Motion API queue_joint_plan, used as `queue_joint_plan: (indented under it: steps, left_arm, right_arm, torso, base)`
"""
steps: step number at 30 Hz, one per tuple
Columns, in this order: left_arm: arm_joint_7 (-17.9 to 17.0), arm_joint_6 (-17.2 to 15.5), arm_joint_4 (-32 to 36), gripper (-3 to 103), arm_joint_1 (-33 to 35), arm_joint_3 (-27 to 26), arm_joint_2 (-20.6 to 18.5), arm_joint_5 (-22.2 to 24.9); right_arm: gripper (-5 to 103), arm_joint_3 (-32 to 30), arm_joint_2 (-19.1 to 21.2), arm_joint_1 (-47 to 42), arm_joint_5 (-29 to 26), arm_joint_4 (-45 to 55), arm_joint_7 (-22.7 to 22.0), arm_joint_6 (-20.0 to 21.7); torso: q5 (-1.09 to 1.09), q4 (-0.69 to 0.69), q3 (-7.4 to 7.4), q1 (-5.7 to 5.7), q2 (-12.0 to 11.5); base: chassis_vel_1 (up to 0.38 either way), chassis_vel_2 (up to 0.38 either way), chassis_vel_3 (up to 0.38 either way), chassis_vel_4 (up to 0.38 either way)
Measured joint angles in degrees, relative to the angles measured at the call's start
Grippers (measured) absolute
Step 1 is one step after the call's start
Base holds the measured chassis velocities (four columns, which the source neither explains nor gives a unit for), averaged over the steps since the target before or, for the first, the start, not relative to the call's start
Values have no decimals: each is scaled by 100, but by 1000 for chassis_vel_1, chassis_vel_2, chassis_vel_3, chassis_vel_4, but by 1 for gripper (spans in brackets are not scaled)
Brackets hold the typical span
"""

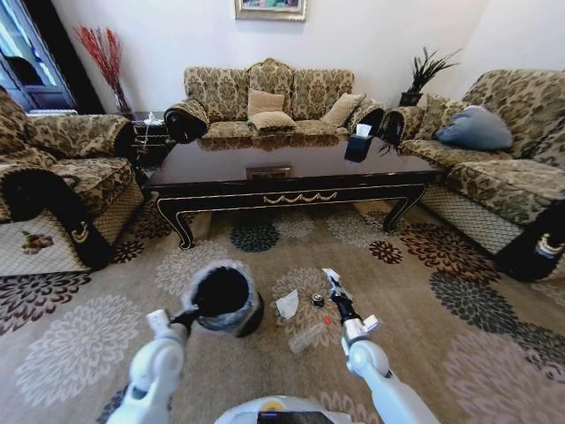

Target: Move to the front of the table and pick up the trash from the floor, then place it into the trash bin.

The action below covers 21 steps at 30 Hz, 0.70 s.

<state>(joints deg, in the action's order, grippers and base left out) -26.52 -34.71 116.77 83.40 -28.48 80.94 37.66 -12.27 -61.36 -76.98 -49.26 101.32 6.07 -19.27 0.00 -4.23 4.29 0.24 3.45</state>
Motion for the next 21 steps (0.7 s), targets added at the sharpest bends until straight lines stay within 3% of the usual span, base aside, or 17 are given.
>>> queue_joint_plan:
  steps: [3,5,8,14,21]
  left_arm:
    - [4,24,-219,2,-164,257,187,-86]
    - [4,25,-231,2,-182,274,199,-86]
    - [-6,30,-298,2,-325,403,271,-77]
    - [-8,52,-396,2,-483,633,408,-80]
    - [2,107,-471,2,-595,914,526,-110]
  right_arm:
    - [0,416,399,93,248,259,462,-332]
    - [0,451,434,102,291,279,498,-367]
    - [0,766,770,139,969,370,828,-777]
    - [0,1036,976,124,1530,304,1142,-956]
    - [0,1211,978,275,1633,198,1160,-969]
  torso:
    - [1,0,0,0,0]
    - [1,0,0,0,0]
    - [2,0,0,0,0]
    - [1,-1,0,0,0]
    - [1,0,0,0,0]
  base:
    - [0,0,0,0]
    - [0,0,0,0]
    - [0,0,0,0]
    - [0,0,0,0]
    - [0,0,0,0]
